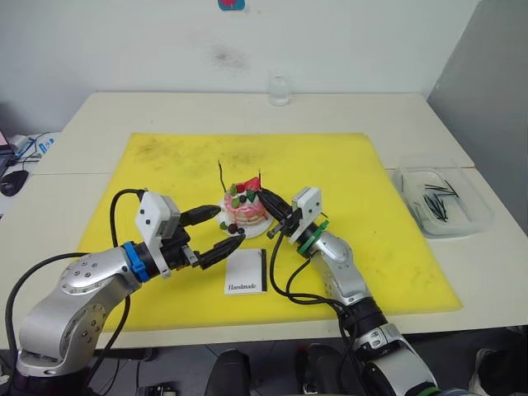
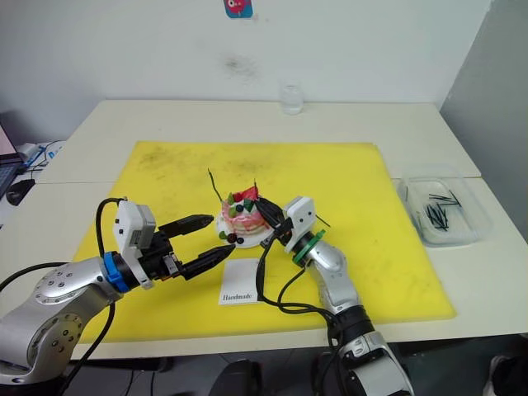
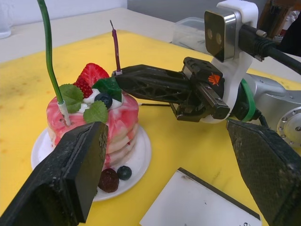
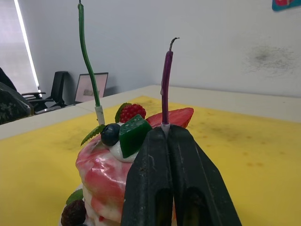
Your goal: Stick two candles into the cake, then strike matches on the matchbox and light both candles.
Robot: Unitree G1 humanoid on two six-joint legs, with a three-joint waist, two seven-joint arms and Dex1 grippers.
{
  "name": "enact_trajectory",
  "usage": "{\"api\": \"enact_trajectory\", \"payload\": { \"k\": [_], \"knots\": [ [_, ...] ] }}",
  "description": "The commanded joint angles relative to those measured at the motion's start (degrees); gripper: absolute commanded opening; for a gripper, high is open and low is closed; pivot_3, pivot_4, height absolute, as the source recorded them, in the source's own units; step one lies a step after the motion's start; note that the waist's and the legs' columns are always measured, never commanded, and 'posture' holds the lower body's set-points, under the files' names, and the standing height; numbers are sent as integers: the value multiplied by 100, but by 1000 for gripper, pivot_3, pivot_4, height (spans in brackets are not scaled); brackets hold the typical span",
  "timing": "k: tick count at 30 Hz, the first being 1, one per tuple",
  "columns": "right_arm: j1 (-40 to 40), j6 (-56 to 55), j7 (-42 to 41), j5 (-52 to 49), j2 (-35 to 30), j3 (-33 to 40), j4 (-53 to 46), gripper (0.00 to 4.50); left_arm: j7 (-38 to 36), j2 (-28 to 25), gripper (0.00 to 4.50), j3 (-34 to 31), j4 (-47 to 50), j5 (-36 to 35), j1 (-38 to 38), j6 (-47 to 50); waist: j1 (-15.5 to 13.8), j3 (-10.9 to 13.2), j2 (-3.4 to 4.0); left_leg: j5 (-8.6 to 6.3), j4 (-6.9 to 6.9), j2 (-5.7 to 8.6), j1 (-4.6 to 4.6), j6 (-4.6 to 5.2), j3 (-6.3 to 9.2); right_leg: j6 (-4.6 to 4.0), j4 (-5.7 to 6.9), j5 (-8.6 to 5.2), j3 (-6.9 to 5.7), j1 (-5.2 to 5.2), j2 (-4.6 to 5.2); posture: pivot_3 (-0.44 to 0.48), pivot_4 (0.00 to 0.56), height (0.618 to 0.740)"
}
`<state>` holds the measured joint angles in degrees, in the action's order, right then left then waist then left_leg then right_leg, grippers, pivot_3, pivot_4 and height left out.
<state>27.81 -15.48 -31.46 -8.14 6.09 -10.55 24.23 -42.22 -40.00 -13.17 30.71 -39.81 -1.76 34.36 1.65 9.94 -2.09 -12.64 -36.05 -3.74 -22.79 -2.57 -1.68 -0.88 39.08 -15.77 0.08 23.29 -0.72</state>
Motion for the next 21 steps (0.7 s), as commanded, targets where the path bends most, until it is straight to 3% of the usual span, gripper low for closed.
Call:
{"api": "enact_trajectory", "payload": {
  "k": [1, 5, 14, 18, 21],
  "knots": [
    [13, 82, 14, -42, 54, -17, -230, 746, -63, 15, 4500, -16, 25, 44, 9, -168, 0, 1, 1, 0, 0, 0, 0, 0, 0, 0, 0, 0, 0, 0, 0, 0, 150, 740],
    [-60, 184, 71, 2, -18, -44, -621, 2104, -92, 20, 4500, 9, -8, 99, -20, -203, 0, 1, 1, 0, 1, 0, -2, 0, -2, 0, -1, 0, 3, 2, 0, 0, 150, 740],
    [-467, 962, 42, -143, -455, -10, -2084, 2104, -12, -9, 4500, -50, -134, 127, -109, -130, -5, 1, 1, 0, 2, -2, -3, 0, -2, 1, -3, 0, 4, 3, 2, 0, 150, 740],
    [-710, 1826, -242, -279, -1131, -11, -3061, 2104, 129, -332, 4500, -536, -264, -585, -101, 844, -5, 1, 1, 0, 2, -3, -3, 0, -3, 1, -4, -1, 5, 3, 3, 0, 150, 740],
    [-976, 2589, -523, -393, -1896, 44, -3884, 2104, -145, -1102, 4500, -1108, -471, -1659, 267, 2337, 7, 2, 0, 0, 5, -2, -2, 0, -3, 1, -5, -1, 3, 6, 2, 0, 150, 740]
  ]
}}
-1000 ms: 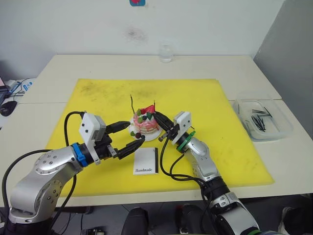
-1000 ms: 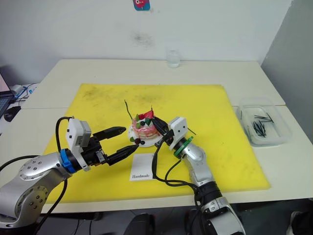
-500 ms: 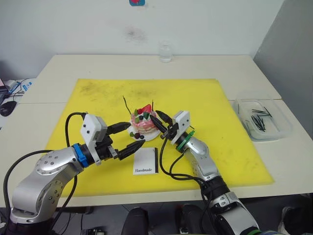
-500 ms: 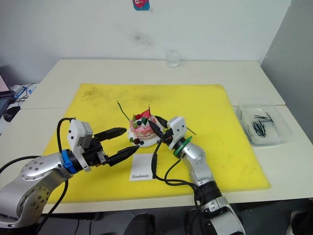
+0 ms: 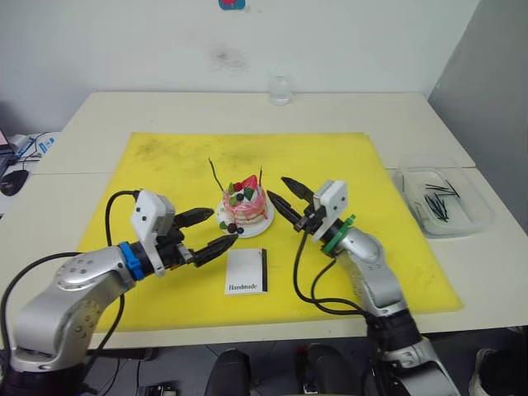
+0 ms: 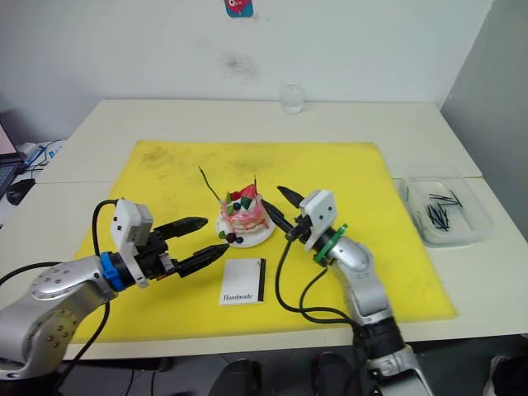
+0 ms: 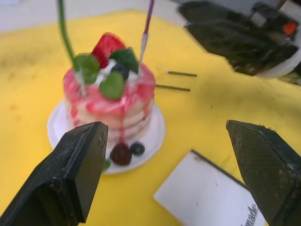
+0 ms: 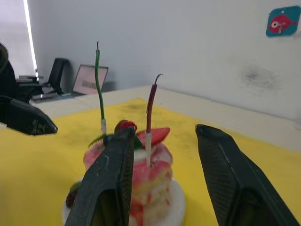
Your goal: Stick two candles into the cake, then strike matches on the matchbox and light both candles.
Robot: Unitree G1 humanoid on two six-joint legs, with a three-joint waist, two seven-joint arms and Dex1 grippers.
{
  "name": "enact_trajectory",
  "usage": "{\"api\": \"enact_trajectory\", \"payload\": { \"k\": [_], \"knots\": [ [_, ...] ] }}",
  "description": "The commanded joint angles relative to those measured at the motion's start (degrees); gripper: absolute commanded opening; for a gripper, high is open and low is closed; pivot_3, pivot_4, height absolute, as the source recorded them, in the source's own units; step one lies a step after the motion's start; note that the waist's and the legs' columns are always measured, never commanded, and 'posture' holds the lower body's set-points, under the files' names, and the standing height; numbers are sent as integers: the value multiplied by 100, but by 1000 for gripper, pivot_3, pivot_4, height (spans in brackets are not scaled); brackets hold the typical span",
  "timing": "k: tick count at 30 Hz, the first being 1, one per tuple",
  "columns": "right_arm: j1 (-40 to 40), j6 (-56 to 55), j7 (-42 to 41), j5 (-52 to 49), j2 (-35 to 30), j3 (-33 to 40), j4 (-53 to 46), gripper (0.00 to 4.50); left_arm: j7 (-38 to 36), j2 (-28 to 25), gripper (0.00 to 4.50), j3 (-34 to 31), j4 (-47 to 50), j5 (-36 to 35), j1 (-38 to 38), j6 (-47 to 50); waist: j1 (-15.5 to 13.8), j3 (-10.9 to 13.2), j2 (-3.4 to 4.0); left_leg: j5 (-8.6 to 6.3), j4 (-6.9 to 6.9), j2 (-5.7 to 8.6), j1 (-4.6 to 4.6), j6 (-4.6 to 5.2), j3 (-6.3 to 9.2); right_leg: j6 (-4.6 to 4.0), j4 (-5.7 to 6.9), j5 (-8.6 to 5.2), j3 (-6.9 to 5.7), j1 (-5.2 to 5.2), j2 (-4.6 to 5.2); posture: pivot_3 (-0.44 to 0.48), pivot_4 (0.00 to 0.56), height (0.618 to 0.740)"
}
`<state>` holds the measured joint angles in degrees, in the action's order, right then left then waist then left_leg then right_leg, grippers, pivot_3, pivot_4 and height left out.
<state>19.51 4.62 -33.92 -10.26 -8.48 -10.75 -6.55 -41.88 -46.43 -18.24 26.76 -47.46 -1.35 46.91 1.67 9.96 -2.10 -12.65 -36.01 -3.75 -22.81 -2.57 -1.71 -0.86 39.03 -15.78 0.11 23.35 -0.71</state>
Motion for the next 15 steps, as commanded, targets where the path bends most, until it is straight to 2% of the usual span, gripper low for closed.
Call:
{"api": "enact_trajectory", "payload": {
  "k": [1, 4, 8, 11, 15],
  "knots": [
    [-226, 860, -412, -253, -729, 96, -1049, 2104, -197, -621, 4500, -812, -180, -1303, 340, 1512, 10, 2, 3, 0, 3, 0, 0, 0, 0, -1, 0, -1, -1, 3, 0, 0, 150, 740],
    [-350, 1553, -915, -497, -1544, 104, -1559, 1490, 86, -763, 4500, -1170, -526, -2241, 436, 2403, 5, 7, 8, 0, 7, -4, -2, 0, -1, -4, -1, -5, -1, 8, 2, 0, 150, 740],
    [-152, 2122, -1333, -436, -2296, -141, -1834, 80, 470, -785, 4500, -979, -698, -2799, 313, 3041, 1, 7, 6, 0, 6, 2, 0, 0, 2, -4, 0, -4, -4, 7, 4, 0, 150, 740],
    [108, 2466, -1490, -459, -2512, -313, -1875, 30, 956, -582, 4500, -760, -892, -3208, 101, 3303, -1, 6, 4, 0, 3, 6, 1, 1, 6, -4, 3, -3, -9, 7, 3, 0, 150, 740],
    [456, 2888, -1584, -453, -2544, -575, -1871, 30, 1537, -274, 4500, -424, -1289, -3336, -233, 3450, -1, 6, 0, 0, 4, 6, -3, 0, 5, -4, 1, -3, -7, 7, 1, 0, 150, 740]
  ]
}}
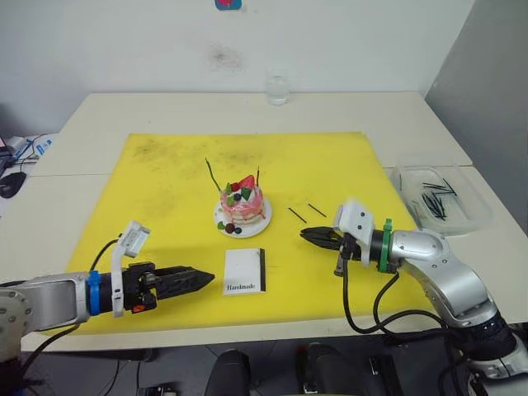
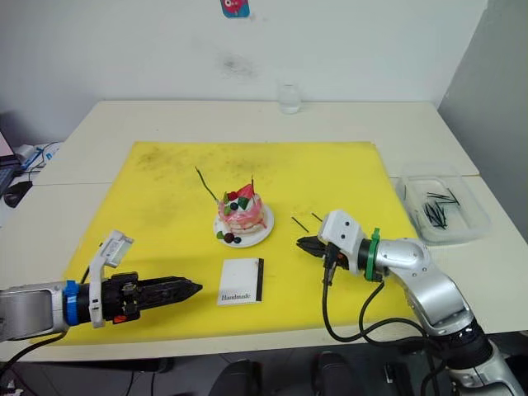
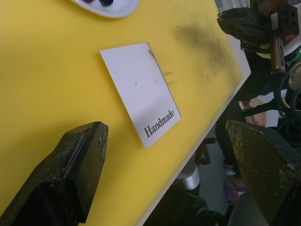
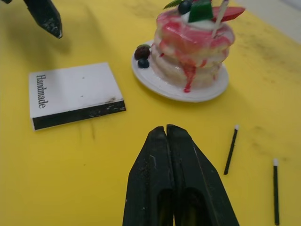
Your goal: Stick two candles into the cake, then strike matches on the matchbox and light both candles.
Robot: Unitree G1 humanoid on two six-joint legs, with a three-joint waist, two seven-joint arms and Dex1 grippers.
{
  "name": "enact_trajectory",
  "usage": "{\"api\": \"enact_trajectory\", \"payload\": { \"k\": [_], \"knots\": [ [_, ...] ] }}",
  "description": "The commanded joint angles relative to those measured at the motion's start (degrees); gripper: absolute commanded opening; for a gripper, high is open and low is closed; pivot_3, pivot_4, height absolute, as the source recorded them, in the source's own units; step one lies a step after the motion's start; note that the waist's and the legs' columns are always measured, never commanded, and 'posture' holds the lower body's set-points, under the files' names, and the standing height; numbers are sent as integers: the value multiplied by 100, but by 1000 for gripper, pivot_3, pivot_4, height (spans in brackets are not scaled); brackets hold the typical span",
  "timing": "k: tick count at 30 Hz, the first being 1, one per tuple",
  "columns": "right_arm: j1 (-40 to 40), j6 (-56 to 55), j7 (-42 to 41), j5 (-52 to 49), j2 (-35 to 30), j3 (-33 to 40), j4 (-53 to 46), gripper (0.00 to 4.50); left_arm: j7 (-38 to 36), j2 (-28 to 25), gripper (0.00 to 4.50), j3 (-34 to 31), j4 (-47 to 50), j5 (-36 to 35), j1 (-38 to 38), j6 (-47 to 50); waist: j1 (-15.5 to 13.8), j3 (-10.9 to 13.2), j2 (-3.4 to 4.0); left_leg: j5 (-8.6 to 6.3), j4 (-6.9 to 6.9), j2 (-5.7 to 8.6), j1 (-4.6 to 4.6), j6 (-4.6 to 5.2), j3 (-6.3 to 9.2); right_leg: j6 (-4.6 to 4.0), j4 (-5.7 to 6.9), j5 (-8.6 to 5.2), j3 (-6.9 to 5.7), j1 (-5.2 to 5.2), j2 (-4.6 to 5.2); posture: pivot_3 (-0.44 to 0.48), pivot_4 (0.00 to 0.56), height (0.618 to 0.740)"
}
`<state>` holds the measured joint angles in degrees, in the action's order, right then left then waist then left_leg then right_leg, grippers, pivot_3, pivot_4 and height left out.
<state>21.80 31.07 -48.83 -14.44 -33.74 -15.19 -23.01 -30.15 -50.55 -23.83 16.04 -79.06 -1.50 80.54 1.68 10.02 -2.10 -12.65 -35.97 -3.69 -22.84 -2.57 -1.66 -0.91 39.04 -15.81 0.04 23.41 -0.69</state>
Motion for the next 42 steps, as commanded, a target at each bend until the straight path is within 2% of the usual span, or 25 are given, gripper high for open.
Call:
{"api": "enact_trajectory", "payload": {
  "k": [1, 5, 13, 20, 31, 42],
  "knots": [
    [286, 314, -117, -30, -26, -195, -230, 30, 469, 199, 4500, 190, -311, -201, -309, 106, -3, 0, -1, 0, 1, 1, -2, 0, -1, 0, -1, -1, 0, 1, 0, 0, 150, 740],
    [423, 517, -181, -4, 6, -459, -252, 30, 750, 381, 4500, 355, -603, -275, -648, 157, -9, -1, -2, 0, 1, 1, -9, 0, 1, -1, -5, -2, 0, 3, 0, 0, 150, 740],
    [568, 565, -293, 201, 13, -916, -18, 30, 781, 617, 4500, 731, -801, -189, -1015, 228, -9, -1, -3, 0, -4, 5, -7, 0, 0, 1, -1, 0, 0, 2, 2, 0, 150, 740],
    [723, 437, -350, 467, 184, -1229, 380, 30, 719, 880, 4500, 982, -892, 101, -1039, 143, -24, -1, -3, 0, -4, 9, -7, 0, 0, 1, -2, 0, 0, 0, 2, 0, 150, 740],
    [906, 217, -416, 914, 769, -1761, 1102, 30, 642, 1076, 4500, 1010, -871, 223, -1015, 207, -33, -4, -6, 0, -10, 10, -2, 0, 0, 7, -3, 3, 0, -11, 23, 0, 150, 740],
    [928, 322, -499, 876, 1166, -1763, 1012, 30, 654, 1191, 4500, 958, -758, 228, -919, 239, -28, -6, -5, 0, -9, 9, 4, 0, 2, 7, 0, 3, -3, -14, 23, 0, 150, 740]
  ]
}}
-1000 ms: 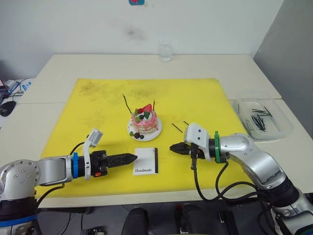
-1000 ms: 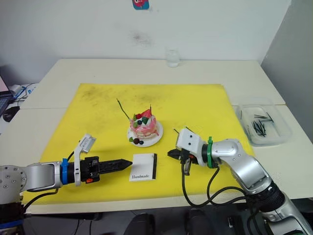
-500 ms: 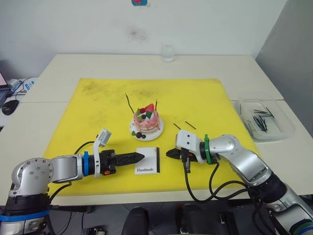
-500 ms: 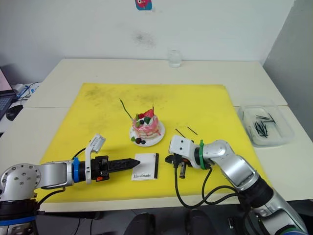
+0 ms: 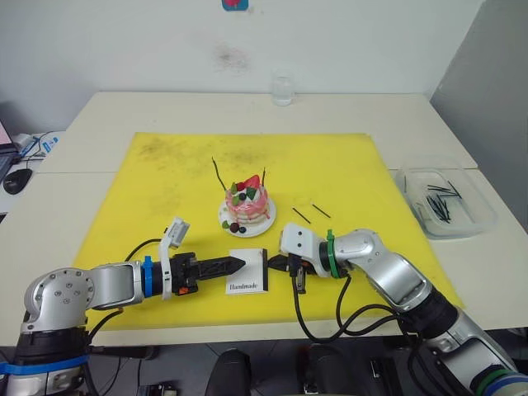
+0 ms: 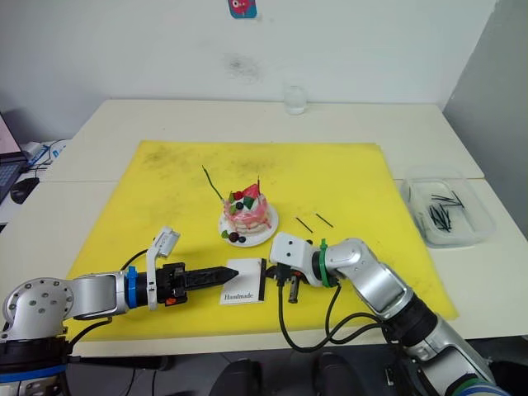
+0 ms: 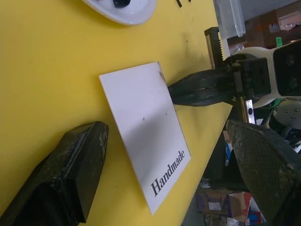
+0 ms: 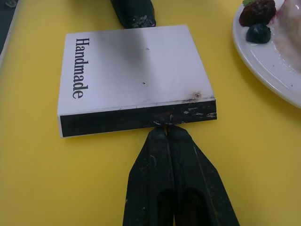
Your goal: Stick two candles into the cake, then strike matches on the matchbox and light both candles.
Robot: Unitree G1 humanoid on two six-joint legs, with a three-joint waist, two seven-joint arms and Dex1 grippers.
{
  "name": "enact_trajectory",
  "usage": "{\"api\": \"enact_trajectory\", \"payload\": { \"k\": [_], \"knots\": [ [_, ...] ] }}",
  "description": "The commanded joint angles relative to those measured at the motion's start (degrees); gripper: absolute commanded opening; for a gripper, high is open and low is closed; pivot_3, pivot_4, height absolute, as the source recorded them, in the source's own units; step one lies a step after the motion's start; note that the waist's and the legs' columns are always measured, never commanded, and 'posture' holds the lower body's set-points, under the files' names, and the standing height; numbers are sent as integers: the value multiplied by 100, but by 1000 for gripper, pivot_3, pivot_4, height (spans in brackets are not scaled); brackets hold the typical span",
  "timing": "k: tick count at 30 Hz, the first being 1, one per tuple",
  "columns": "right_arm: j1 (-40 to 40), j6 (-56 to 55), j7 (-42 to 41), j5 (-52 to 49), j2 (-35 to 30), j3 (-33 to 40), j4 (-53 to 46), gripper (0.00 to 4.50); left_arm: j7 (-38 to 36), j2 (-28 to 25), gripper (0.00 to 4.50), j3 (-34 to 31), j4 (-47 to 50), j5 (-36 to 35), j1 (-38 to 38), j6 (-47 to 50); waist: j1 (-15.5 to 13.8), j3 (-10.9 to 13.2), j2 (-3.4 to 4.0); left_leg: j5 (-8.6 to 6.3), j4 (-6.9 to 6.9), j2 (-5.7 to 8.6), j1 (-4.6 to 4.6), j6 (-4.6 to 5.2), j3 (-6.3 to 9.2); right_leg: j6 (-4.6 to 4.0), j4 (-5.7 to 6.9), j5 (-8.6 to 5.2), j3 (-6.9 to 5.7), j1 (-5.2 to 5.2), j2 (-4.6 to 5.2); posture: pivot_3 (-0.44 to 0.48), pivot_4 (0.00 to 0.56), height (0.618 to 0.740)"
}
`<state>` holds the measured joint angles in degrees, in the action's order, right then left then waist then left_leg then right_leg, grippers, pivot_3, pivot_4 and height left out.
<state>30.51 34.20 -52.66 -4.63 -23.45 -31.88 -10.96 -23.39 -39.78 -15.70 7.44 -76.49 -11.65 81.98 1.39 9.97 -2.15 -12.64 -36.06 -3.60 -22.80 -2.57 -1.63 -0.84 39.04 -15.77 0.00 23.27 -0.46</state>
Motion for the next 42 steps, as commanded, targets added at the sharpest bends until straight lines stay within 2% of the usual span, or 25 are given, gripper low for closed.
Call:
{"api": "enact_trajectory", "payload": {
  "k": [1, 17, 21, 31, 33, 38, 42],
  "knots": [
    [57, 16, -112, -97, 164, -101, -185, 30, -17, 123, 4500, 143, 109, -33, 102, 96, 0, 0, 0, 0, 0, 0, 0, 0, 0, 0, -1, 0, 1, 0, 1, 0, 150, 740],
    [245, -107, -170, 2, 550, -165, 260, 30, -55, 89, 4500, 189, 276, 46, 164, 135, -2, 0, 0, 0, 0, 0, -4, 0, 0, 1, -4, 0, 1, 0, 9, 0, 150, 740],
    [244, -93, -159, 0, 573, -145, 263, 0, -66, 42, 3625, 265, 346, 257, 220, 67, 1, 0, 0, 0, 0, 0, -3, 0, -2, 1, -4, 0, 4, 0, 9, 0, 150, 740],
    [213, 80, -55, -65, 658, -52, 159, 0, -171, 190, 466, 330, 396, 691, 263, -198, 6, 0, 0, 0, 3, -1, -5, 0, -3, 1, -6, -1, 4, 2, 9, 0, 150, 740],
    [190, 124, -33, -77, 659, -22, 111, 0, -226, 184, 15, 290, 398, 730, 267, -247, 6, 0, 0, 0, 3, -1, -6, 0, -2, 1, -6, -1, 3, 2, 9, 0, 150, 740],
    [162, 239, 11, -121, 595, 99, -68, 0, -305, 169, 15, 74, 399, 598, 187, -249, 6, 0, 0, 0, 3, -2, -6, 0, 0, 1, -6, -1, 0, 2, 9, 0, 150, 740],
    [249, 559, 14, -360, 358, 503, -548, 0, -263, 38, 15, -232, 474, -22, 18, 31, 5, 2, -1, 0, 3, -4, -11, 0, 3, 1, -6, -1, -2, 7, 9, 0, 150, 740]
  ]
}}
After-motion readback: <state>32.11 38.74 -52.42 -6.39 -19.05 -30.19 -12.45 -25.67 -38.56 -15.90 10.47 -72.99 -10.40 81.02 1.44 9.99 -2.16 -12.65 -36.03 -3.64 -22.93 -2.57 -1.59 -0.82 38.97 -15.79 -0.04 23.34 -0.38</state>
